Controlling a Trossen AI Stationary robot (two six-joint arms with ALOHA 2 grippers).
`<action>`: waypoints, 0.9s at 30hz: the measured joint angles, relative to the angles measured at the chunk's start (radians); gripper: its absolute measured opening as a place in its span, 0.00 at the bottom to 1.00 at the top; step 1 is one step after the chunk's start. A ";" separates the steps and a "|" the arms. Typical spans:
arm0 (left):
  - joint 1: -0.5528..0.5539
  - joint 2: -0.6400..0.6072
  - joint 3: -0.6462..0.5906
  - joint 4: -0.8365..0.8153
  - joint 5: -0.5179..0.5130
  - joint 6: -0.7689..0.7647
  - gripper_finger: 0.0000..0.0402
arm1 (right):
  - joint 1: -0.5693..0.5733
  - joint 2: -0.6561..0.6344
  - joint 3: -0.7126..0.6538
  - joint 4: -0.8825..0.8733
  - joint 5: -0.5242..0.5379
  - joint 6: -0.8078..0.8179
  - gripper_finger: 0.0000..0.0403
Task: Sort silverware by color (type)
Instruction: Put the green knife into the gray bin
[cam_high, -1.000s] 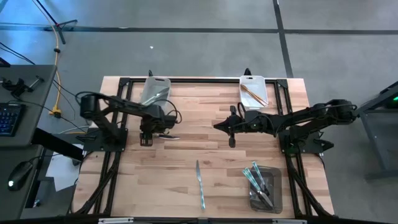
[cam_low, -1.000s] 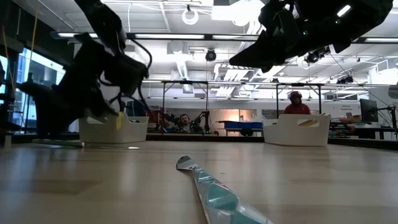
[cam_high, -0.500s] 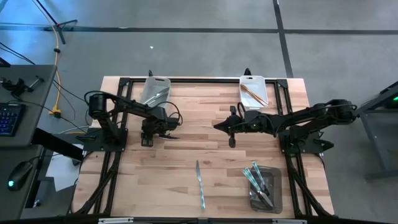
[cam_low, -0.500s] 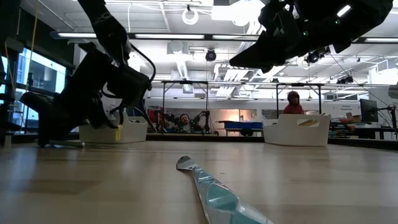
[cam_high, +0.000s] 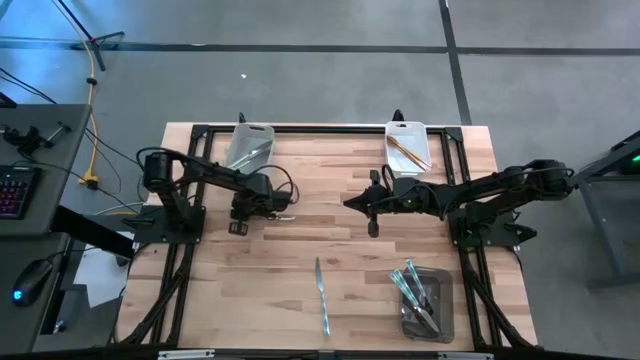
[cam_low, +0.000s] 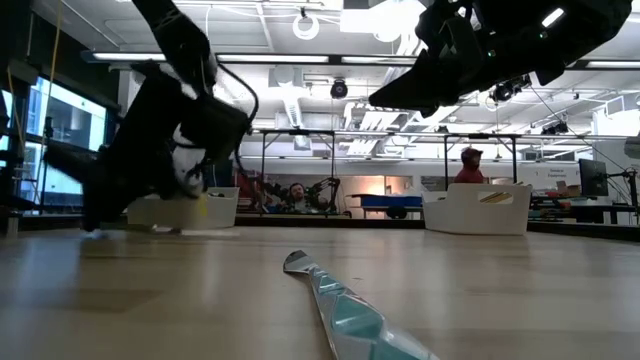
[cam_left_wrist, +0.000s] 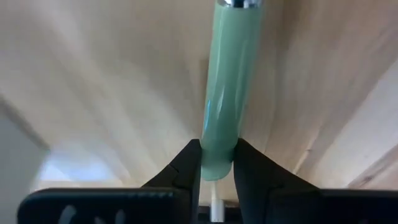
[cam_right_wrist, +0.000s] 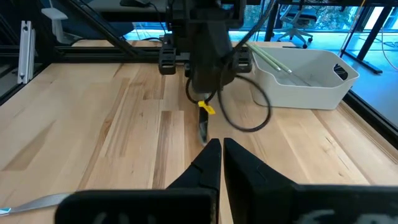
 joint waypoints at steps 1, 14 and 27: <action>0.001 -0.011 0.013 -0.002 -0.001 0.000 0.14 | 0.000 0.000 0.000 0.000 0.000 0.000 0.00; 0.125 -0.289 0.100 -0.177 0.164 -0.114 0.14 | 0.000 0.000 0.000 0.000 0.000 -0.008 0.00; 0.484 -0.294 0.317 -0.402 0.202 -0.028 0.14 | 0.000 0.000 0.000 0.007 0.000 -0.008 0.00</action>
